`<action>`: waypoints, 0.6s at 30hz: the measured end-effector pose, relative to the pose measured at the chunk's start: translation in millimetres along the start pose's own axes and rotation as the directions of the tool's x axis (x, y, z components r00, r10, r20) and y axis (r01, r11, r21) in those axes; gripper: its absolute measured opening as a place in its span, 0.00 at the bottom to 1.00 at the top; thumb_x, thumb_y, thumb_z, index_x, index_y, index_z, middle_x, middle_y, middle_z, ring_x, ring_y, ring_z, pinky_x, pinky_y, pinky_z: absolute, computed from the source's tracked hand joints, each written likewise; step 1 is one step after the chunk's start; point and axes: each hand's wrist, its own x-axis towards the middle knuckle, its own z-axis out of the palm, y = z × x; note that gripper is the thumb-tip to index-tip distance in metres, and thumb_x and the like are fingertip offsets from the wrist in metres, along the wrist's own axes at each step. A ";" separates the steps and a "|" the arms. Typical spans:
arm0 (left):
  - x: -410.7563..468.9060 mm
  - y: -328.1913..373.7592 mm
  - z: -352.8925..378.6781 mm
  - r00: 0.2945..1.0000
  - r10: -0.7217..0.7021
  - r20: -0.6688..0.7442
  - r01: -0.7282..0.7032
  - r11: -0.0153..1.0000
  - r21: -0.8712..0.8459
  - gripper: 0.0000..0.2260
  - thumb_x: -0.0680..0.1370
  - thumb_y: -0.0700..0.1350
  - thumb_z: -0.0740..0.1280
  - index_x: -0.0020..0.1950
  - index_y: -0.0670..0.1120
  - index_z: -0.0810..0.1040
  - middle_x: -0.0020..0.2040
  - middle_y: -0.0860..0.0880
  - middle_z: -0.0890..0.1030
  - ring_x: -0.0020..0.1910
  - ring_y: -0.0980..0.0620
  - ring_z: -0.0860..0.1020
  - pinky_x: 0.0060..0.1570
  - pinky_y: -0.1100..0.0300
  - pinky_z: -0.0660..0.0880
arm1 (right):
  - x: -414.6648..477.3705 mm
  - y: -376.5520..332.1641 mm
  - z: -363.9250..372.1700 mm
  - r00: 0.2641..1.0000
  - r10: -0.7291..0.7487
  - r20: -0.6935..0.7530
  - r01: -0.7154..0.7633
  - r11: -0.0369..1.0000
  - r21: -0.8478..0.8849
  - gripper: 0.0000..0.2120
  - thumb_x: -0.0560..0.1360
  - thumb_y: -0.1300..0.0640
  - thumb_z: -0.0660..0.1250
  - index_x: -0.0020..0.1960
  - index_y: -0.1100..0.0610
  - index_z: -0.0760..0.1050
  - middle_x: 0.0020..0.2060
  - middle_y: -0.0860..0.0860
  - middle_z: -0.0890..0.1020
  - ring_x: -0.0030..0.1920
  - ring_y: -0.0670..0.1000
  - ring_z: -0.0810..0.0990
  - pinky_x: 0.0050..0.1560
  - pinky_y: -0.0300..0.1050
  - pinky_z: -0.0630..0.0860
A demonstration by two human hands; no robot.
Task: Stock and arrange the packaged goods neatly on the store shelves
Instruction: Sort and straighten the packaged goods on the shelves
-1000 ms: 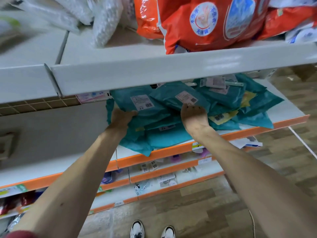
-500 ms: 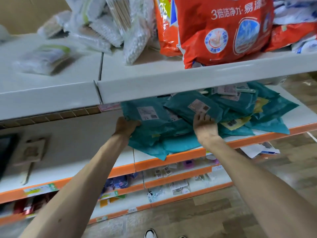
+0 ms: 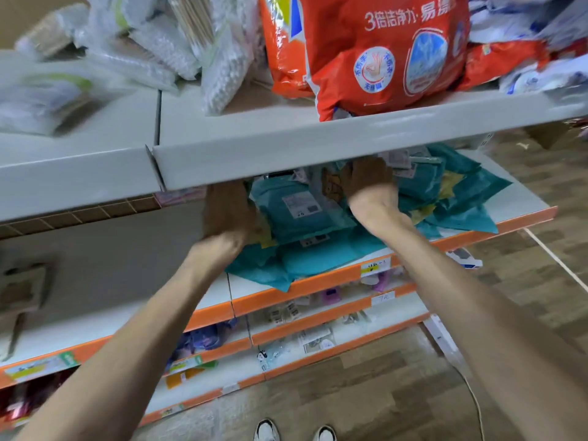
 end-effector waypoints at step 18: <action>-28.1 -53.8 61.4 0.881 -0.355 0.314 0.395 0.916 -0.071 0.28 0.72 0.64 0.67 0.57 0.42 0.74 0.56 0.40 0.76 0.54 0.39 0.75 0.55 0.47 0.75 | -14.3 79.2 76.7 0.526 0.495 0.691 -0.820 0.081 0.567 0.20 0.71 0.50 0.75 0.59 0.56 0.73 0.51 0.56 0.83 0.49 0.57 0.82 0.24 0.42 0.77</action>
